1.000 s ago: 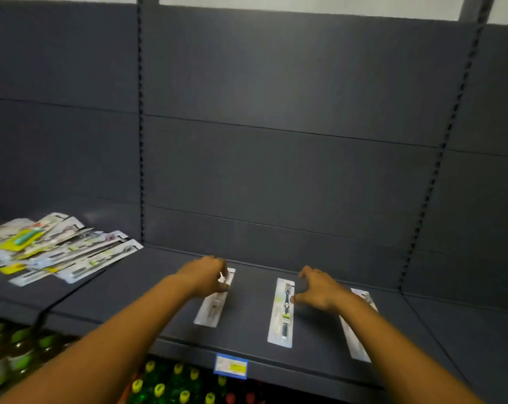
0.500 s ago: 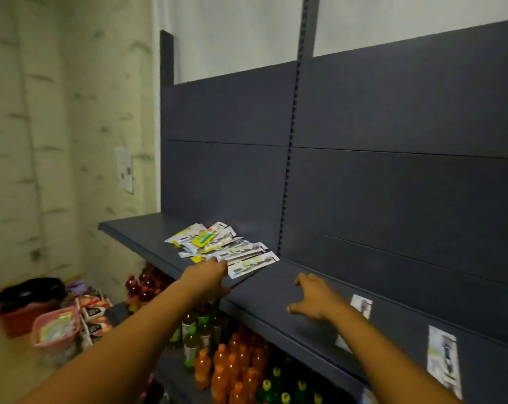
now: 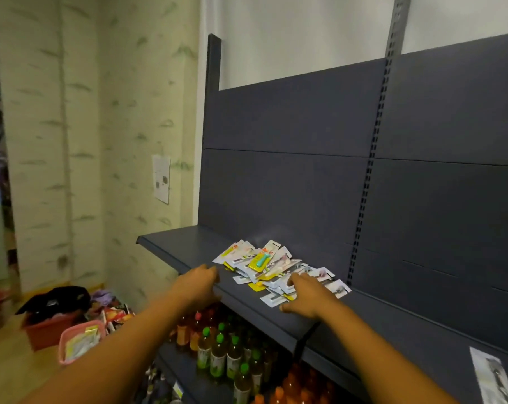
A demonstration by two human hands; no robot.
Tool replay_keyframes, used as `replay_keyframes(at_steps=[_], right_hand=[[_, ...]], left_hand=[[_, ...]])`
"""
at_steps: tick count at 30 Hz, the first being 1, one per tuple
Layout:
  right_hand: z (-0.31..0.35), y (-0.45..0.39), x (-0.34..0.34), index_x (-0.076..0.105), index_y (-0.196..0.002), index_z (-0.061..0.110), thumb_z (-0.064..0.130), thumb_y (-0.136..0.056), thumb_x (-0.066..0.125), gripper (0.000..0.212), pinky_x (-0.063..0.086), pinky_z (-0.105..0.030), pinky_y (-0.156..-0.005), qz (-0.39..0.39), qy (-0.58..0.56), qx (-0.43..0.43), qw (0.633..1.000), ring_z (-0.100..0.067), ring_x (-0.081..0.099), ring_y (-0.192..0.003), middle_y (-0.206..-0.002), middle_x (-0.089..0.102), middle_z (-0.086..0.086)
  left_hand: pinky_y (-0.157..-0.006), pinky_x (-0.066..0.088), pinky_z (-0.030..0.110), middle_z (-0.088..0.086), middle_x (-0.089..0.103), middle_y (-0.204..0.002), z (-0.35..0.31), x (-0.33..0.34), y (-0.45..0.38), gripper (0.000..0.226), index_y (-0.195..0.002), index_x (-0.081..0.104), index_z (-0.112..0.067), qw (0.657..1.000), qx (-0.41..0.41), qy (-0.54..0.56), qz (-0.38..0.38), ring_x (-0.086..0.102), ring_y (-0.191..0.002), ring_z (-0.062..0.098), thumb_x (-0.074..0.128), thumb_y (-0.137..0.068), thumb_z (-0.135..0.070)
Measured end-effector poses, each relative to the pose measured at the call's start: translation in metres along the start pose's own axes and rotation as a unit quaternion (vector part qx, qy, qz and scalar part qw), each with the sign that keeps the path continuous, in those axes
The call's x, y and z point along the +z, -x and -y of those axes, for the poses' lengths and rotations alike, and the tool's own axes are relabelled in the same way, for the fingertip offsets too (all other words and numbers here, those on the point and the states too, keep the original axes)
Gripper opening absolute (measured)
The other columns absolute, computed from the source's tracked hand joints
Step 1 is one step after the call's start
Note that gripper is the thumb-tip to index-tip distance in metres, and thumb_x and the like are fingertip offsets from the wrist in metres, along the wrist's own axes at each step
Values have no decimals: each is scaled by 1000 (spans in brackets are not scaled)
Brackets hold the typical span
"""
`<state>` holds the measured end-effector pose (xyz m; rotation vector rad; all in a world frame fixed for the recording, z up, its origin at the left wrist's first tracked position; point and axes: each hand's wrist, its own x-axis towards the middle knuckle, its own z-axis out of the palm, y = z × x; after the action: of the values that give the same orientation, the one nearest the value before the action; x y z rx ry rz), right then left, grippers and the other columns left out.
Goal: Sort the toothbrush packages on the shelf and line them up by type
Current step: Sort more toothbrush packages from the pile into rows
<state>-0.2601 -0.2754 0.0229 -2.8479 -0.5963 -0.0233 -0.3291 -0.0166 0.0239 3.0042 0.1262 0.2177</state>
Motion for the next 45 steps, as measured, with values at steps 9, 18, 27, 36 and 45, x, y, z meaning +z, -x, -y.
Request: replay_keyframes(at_steps=[9,18,27,36,45], right_hand=[[23,-102,23,44,-135,18,51,-78,72,72,45,-39,-100,5,-13,21,1000,-26,46,-126,-139,45,-7],[-2,-224,33,46,-133,20,50,-77,73,69,47,-37,-97,-15,-36,56,998,-26,48,-123,-135,47,-7],[-36,-270,26,53,-106,22,48,-78,72,42,49,-35,-87,-65,-72,125,987,-19,54,-103,-110,51,-1],[-16,-274,35,53,-124,14,45,-84,69,53,46,-32,-90,-118,-88,257,955,-24,54,-112,-127,53,-9],[2,-241,23,54,-116,12,39,-88,67,41,39,-28,-77,-177,-91,330,923,-21,54,-97,-114,56,-5]], left_hand=[[-91,50,36,3,49,-128,52,29,-94,45,-128,49,-21,998,43,-10,36,54,-112,21,58,-90,-45],[-92,51,41,5,51,-128,65,52,-226,47,-126,50,-22,996,56,16,70,55,-110,24,56,-89,-51],[-93,45,39,9,46,-138,58,94,-323,61,-136,42,-17,995,63,27,78,53,-121,27,50,-91,-57],[-51,33,26,-3,40,-62,86,100,-377,46,-61,37,-22,970,131,133,156,44,-60,14,67,-78,-52],[-51,54,34,14,66,-70,118,90,-375,23,-73,56,-6,882,119,395,228,62,-49,25,73,-81,-20]])
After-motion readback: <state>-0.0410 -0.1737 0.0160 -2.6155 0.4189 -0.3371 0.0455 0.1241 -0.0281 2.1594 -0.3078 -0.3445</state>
